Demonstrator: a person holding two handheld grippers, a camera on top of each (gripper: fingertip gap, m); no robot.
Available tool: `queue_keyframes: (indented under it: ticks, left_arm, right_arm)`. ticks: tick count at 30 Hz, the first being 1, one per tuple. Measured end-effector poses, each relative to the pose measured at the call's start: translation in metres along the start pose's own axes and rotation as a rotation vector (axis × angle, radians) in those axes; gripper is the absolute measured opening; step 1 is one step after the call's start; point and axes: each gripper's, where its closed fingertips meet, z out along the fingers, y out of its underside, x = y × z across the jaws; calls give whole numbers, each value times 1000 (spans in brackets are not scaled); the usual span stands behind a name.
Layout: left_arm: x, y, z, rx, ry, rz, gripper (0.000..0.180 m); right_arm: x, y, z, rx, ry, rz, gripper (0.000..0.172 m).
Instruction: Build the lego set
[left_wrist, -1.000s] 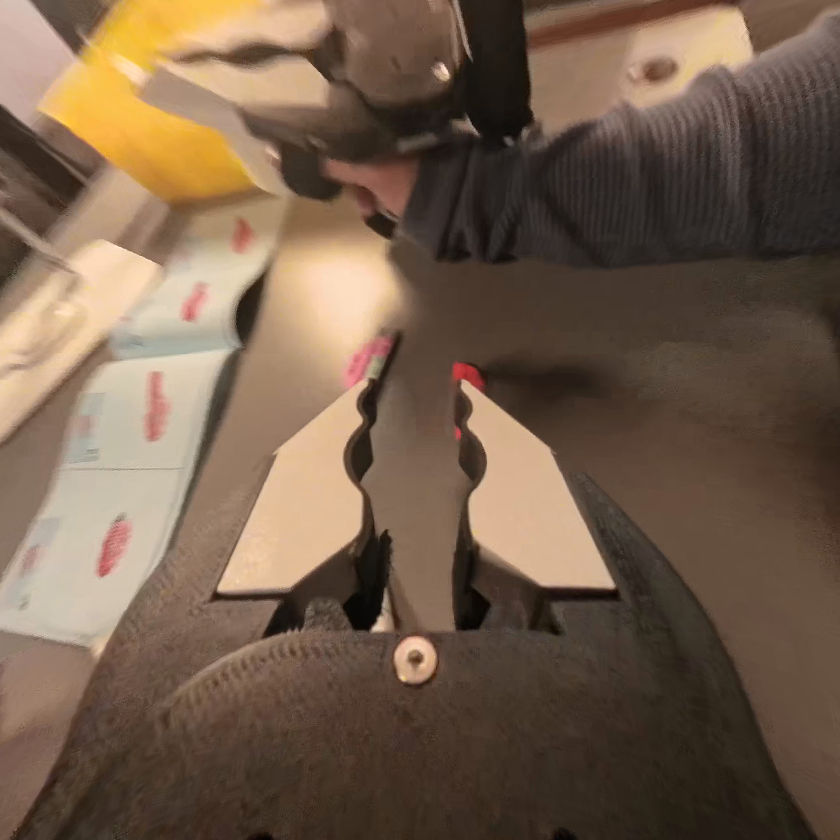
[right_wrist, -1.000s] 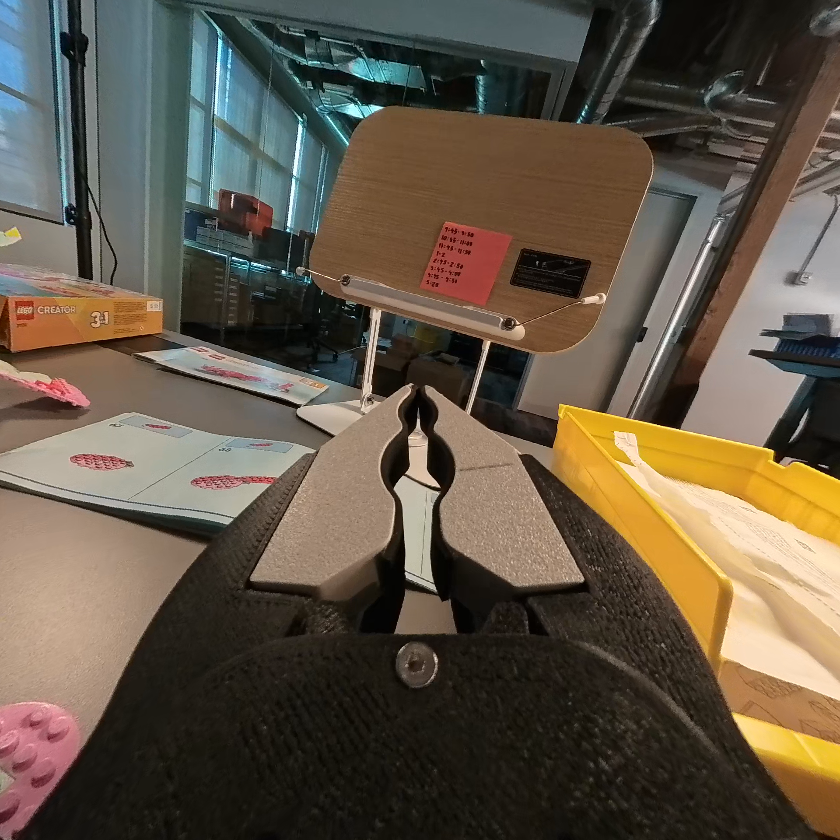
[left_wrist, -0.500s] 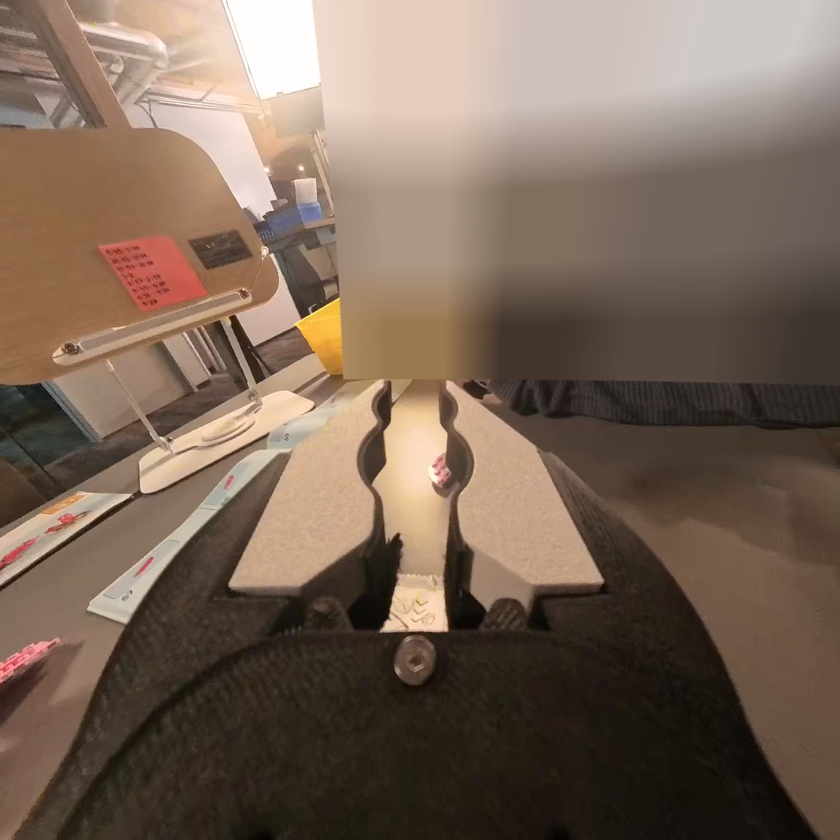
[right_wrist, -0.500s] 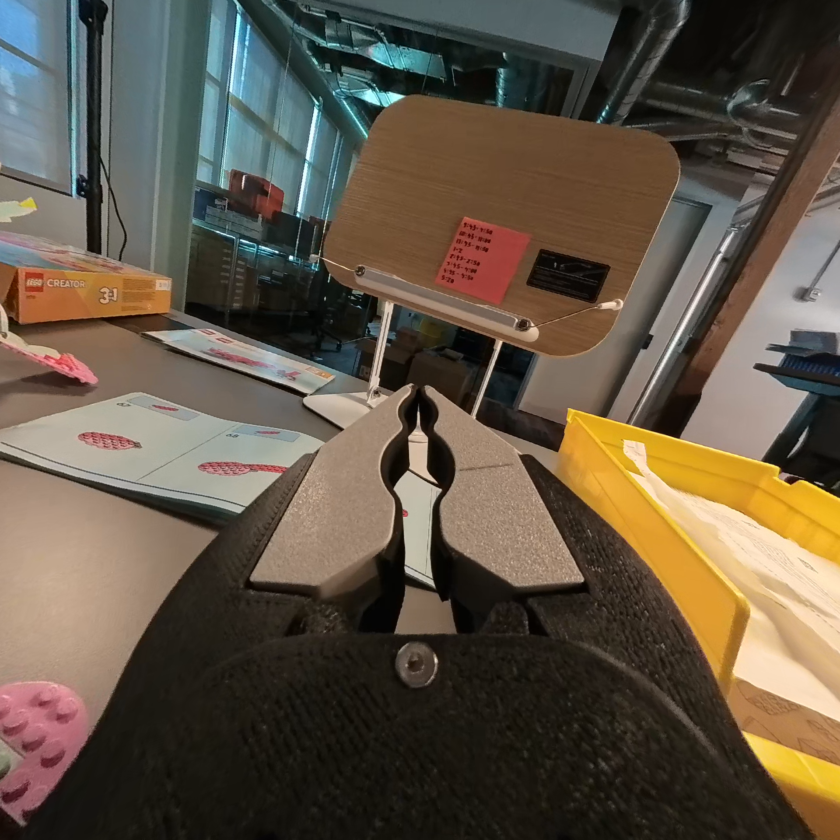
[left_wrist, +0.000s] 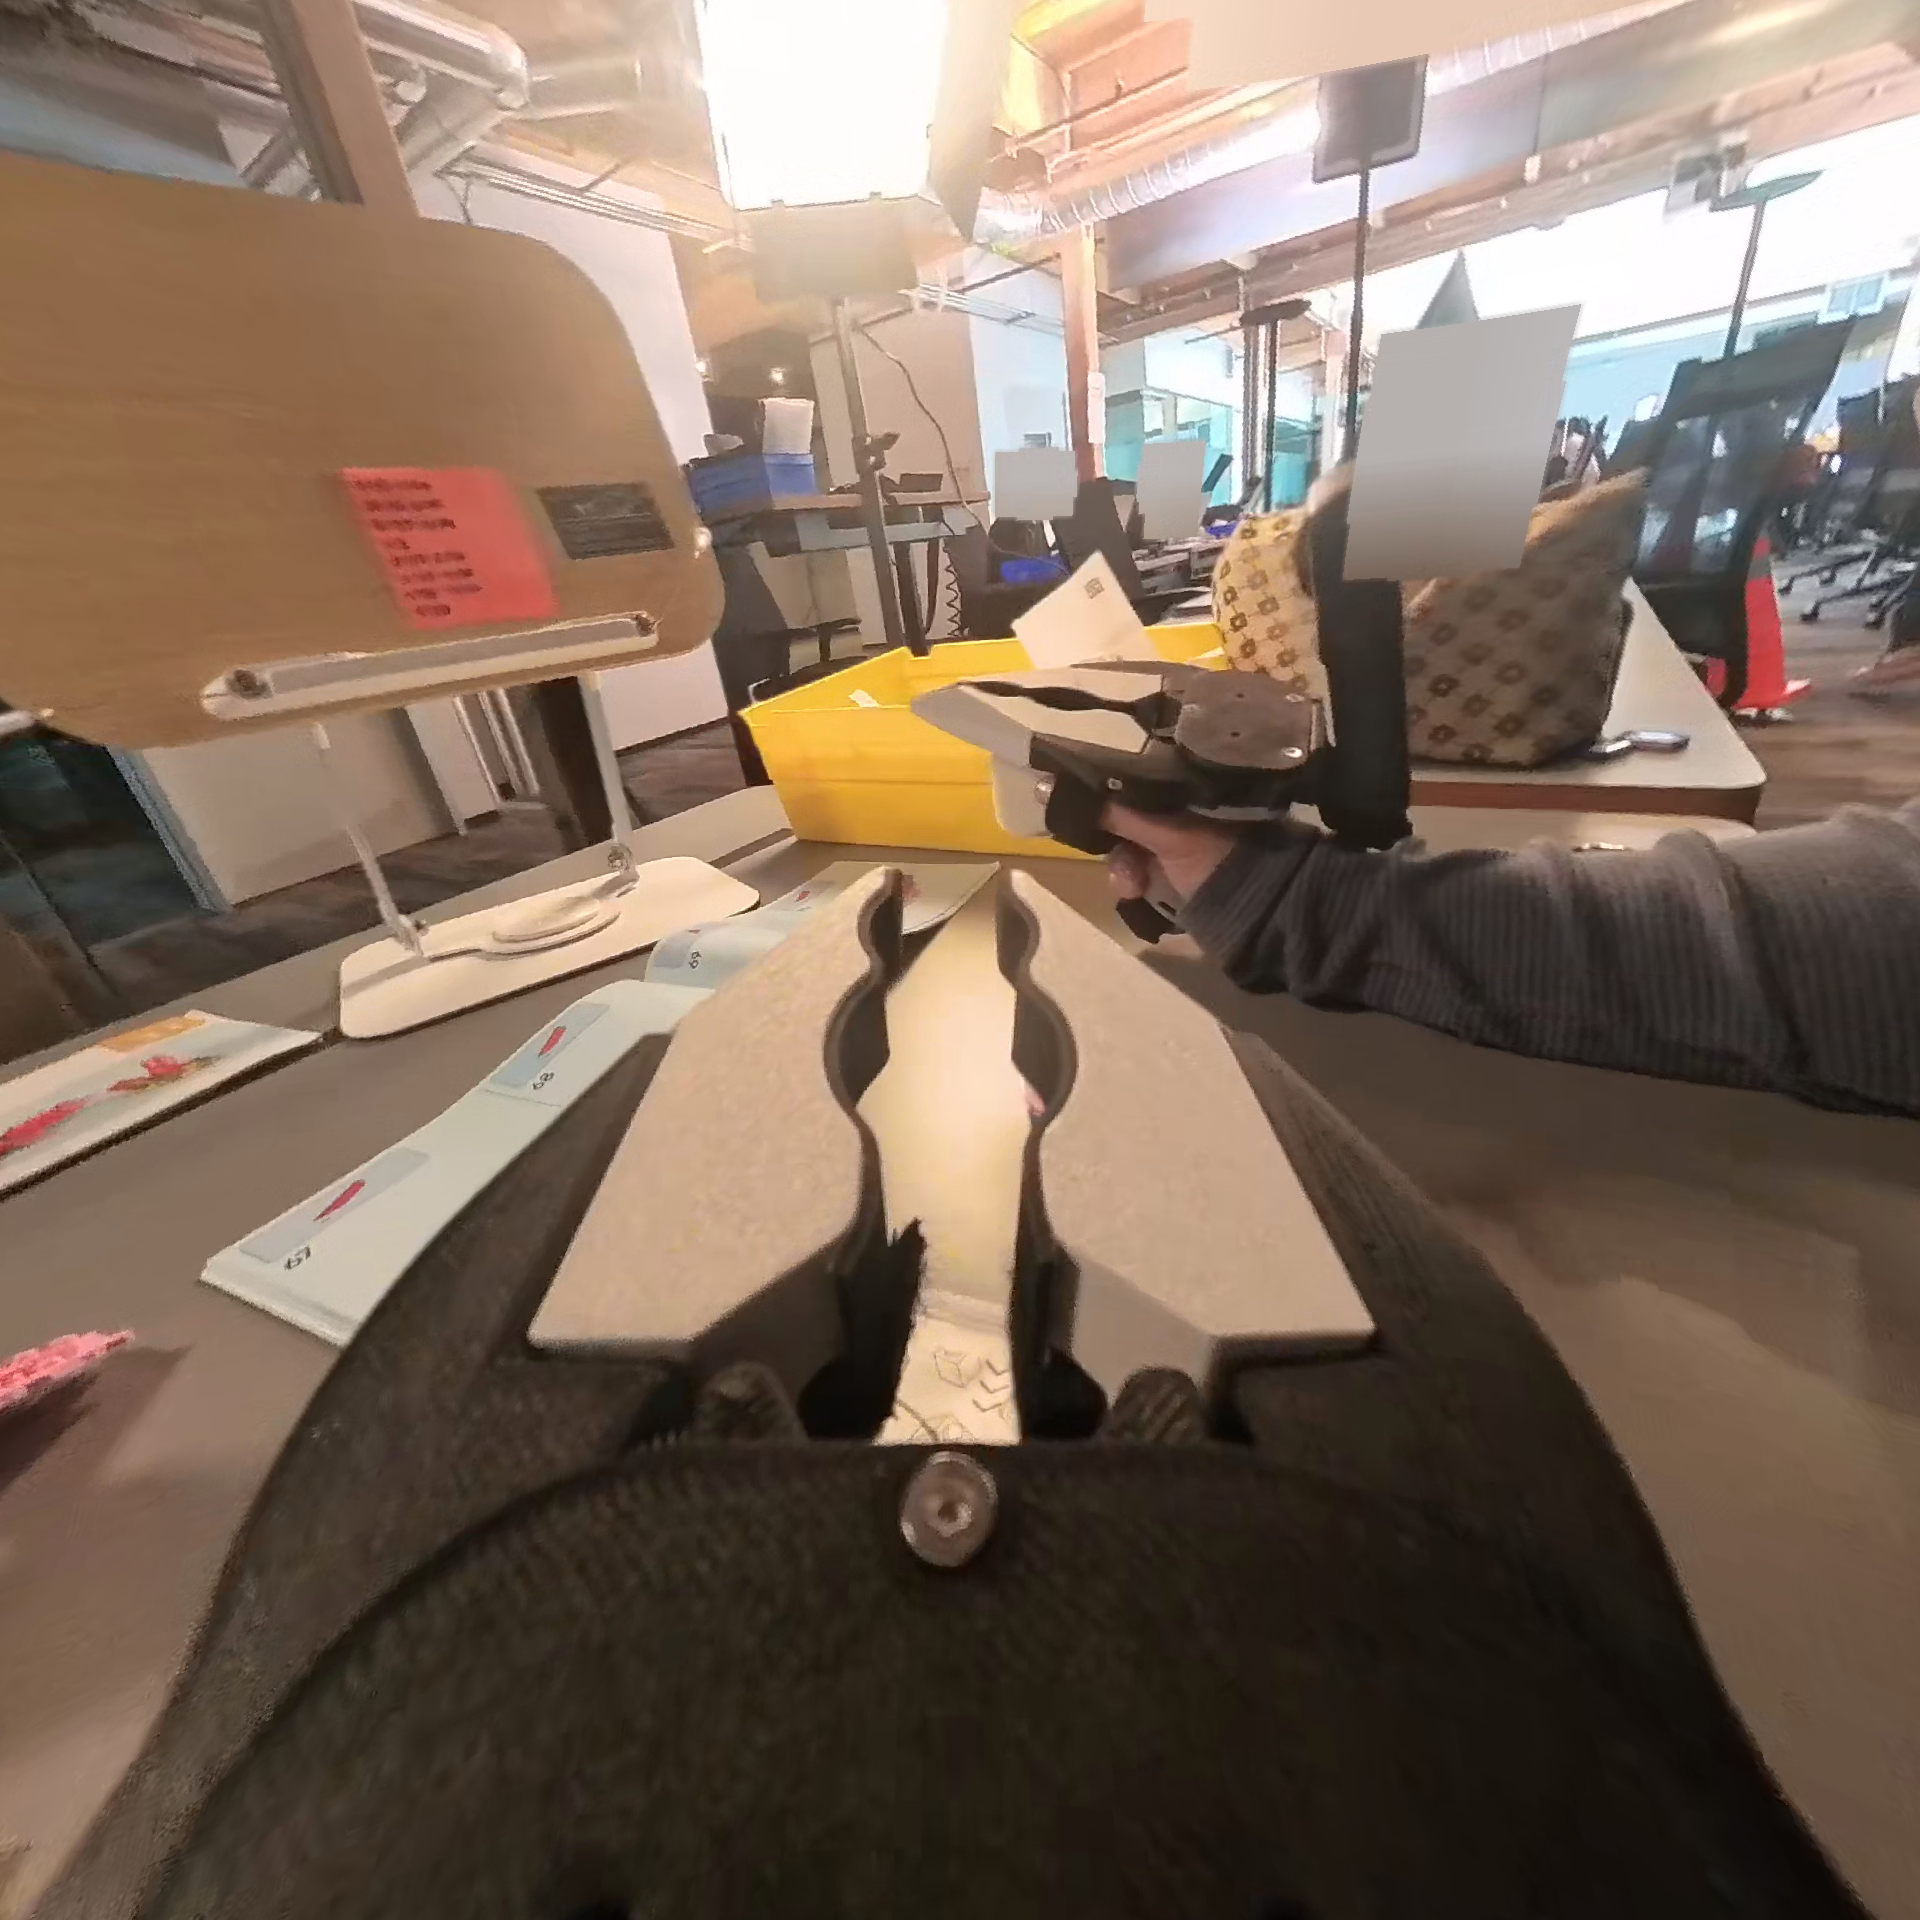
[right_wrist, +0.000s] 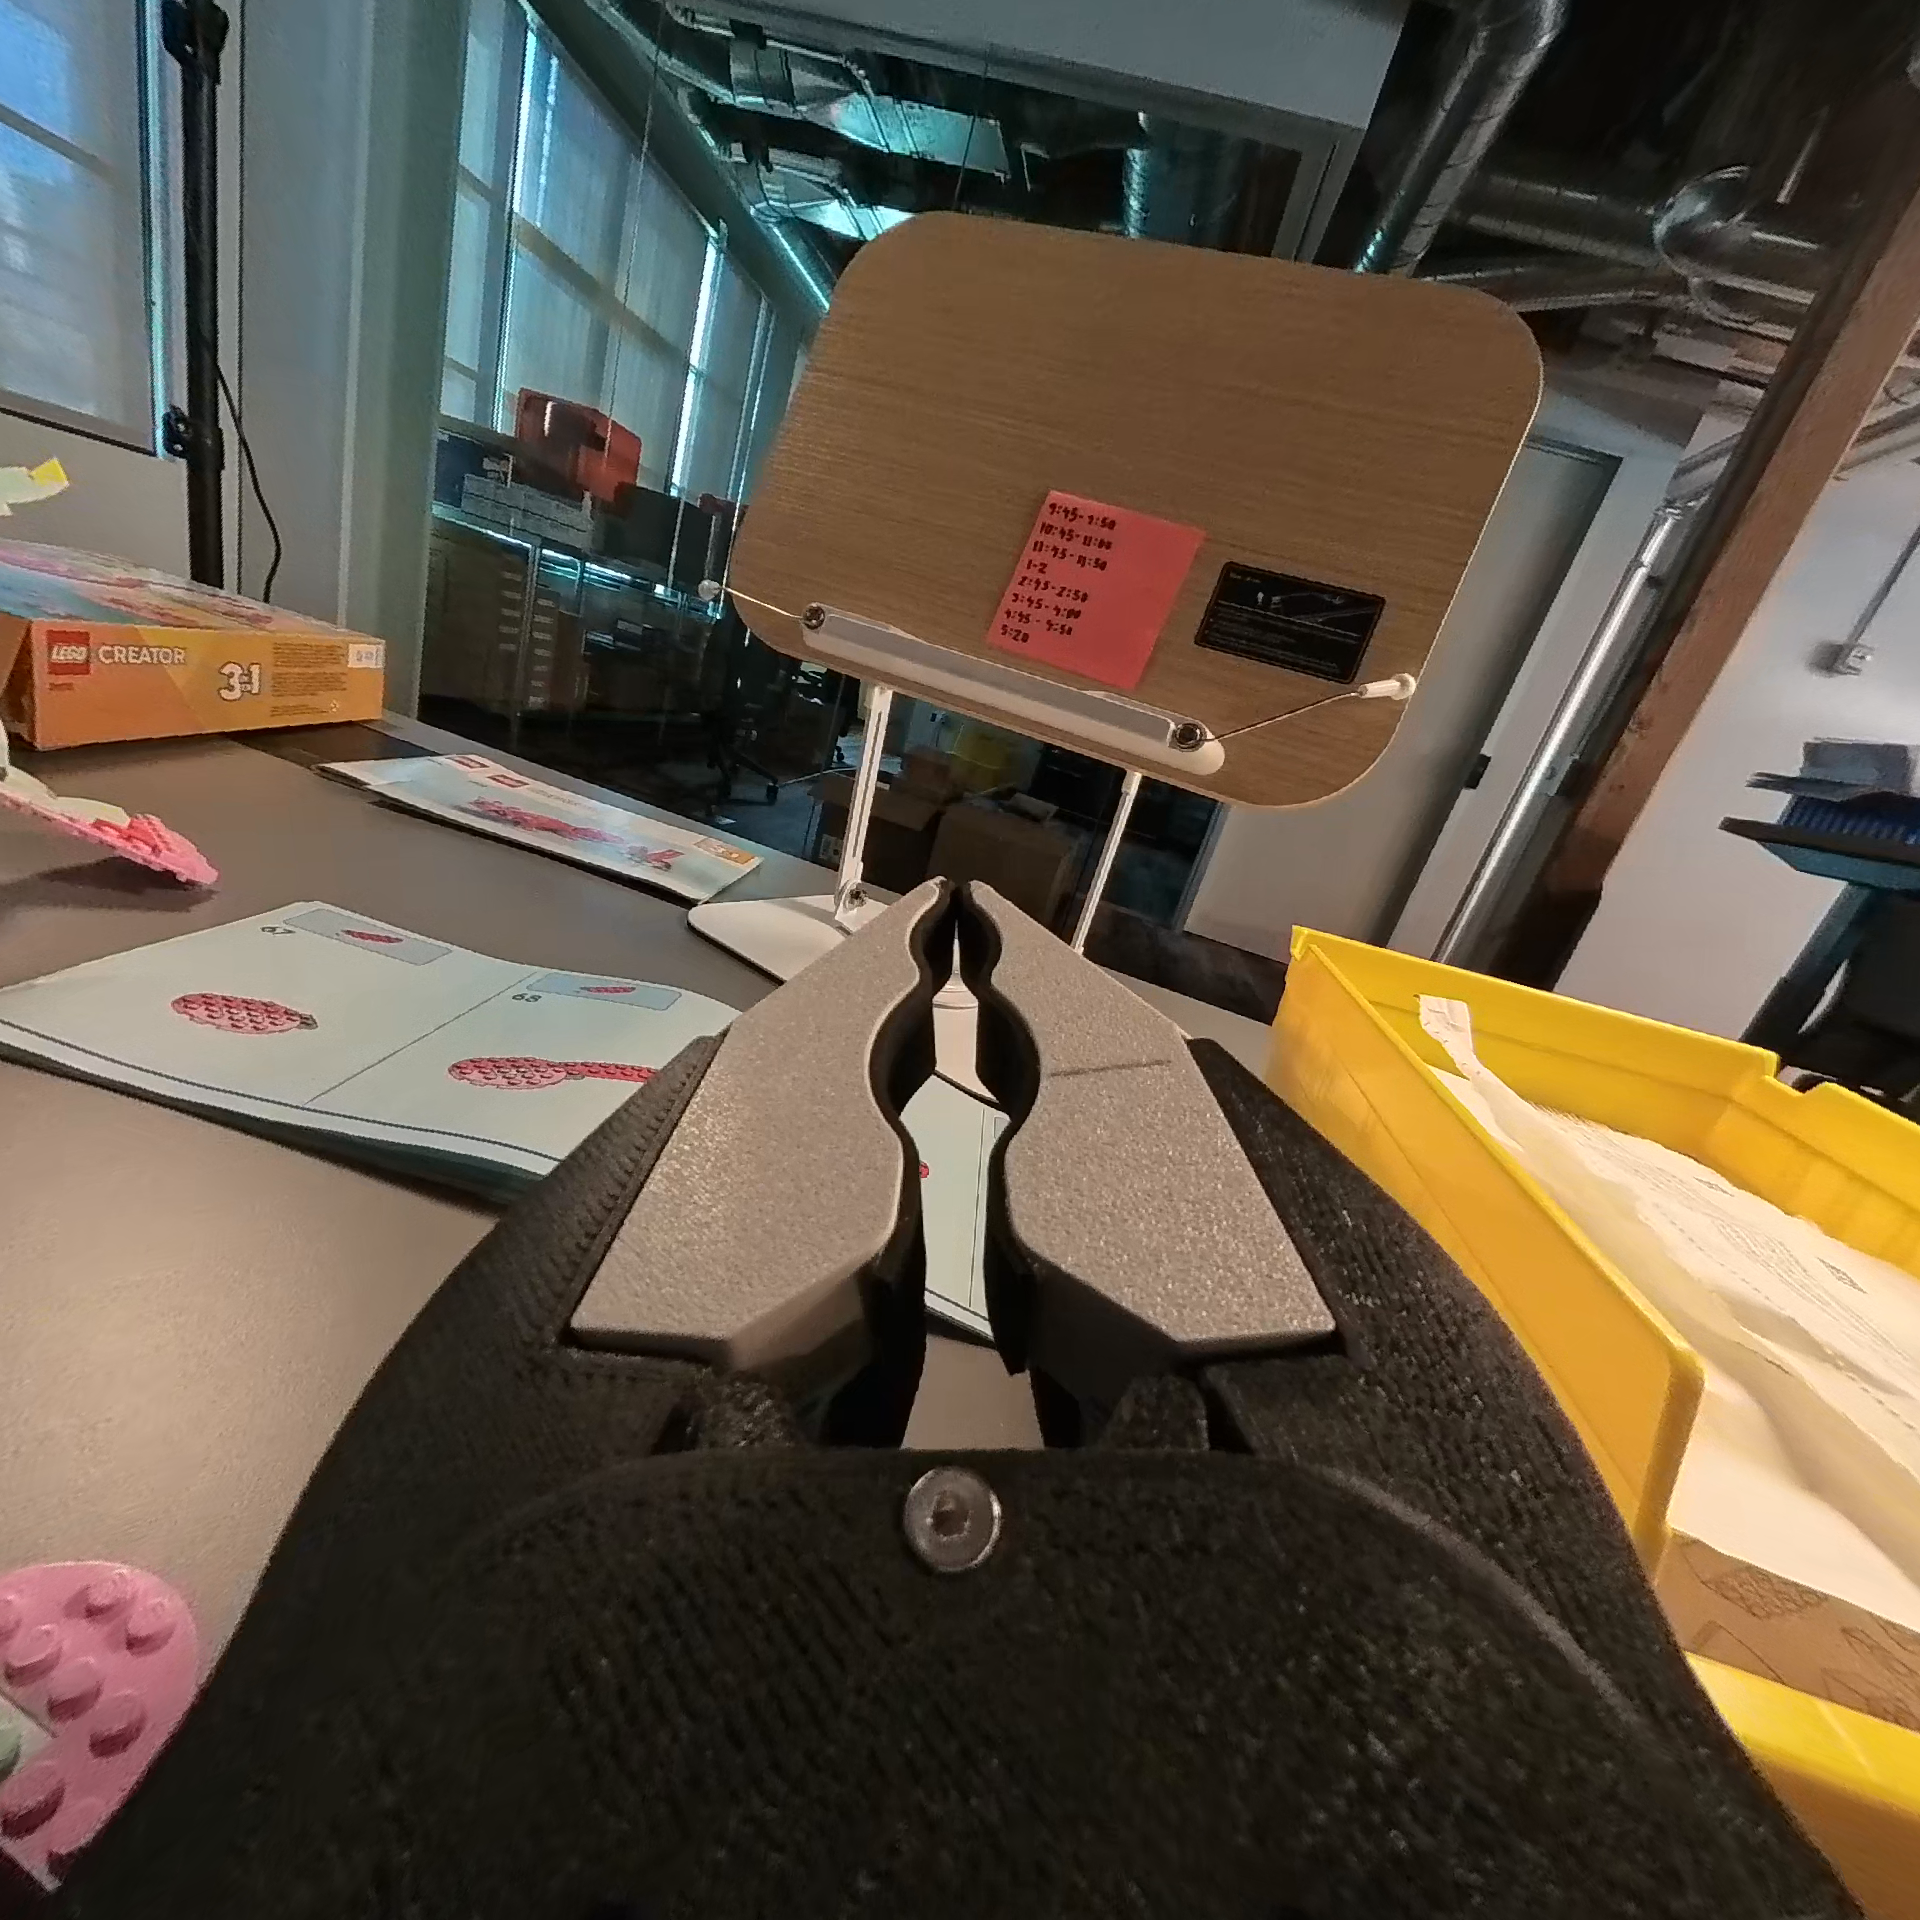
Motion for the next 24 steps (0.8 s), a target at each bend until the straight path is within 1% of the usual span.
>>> queue_keyframes:
  ticks: [4, 8, 24]
  left_arm:
    - [-8, 1, -1, 1, -17, -61, 16]
    - [-11, 0, -2, 7, -21, -86, 16]
    - [-6, 2, 0, -5, -4, -71, 14]
  right_arm:
    - [-1, 0, 0, -2, -4, -6, 0]
    - [-3, 0, 0, -4, -10, -12, 0]
    - [-6, 3, 2, -15, -25, -15, 0]
